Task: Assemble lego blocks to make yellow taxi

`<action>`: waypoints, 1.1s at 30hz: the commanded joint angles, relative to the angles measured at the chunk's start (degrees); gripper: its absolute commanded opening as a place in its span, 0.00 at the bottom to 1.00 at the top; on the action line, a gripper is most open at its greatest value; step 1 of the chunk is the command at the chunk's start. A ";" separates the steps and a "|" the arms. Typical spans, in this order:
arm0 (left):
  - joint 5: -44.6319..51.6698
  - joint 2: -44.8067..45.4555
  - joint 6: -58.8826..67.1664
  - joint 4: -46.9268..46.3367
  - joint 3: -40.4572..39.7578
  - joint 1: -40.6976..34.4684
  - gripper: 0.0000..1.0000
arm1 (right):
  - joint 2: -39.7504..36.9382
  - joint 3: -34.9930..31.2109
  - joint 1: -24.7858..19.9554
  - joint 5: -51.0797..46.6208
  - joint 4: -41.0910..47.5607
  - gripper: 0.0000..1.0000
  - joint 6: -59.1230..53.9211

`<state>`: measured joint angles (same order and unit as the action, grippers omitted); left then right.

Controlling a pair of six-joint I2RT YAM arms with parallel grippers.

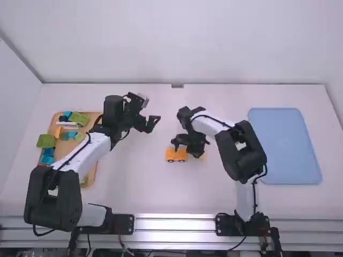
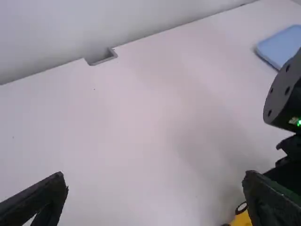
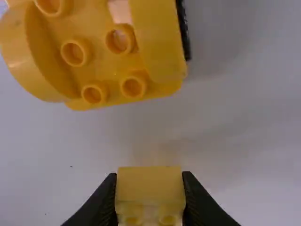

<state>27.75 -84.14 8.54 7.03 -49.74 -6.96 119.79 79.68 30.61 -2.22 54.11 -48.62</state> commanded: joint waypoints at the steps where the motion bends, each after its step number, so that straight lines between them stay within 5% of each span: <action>1: -0.37 0.59 0.24 0.31 0.11 -0.11 0.99 | 0.48 0.17 -0.24 0.04 -0.07 0.00 -2.05; 17: -0.17 0.59 0.20 0.90 0.13 -0.11 0.99 | 0.48 0.17 -1.42 3.43 0.61 0.01 -3.72; 33: -0.15 0.59 -0.17 -0.13 0.13 -0.13 0.99 | 0.48 0.17 -1.42 3.48 0.76 0.43 -3.72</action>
<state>27.31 -84.14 8.51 7.09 -49.74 -6.96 119.79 79.70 29.23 1.10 54.59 -52.07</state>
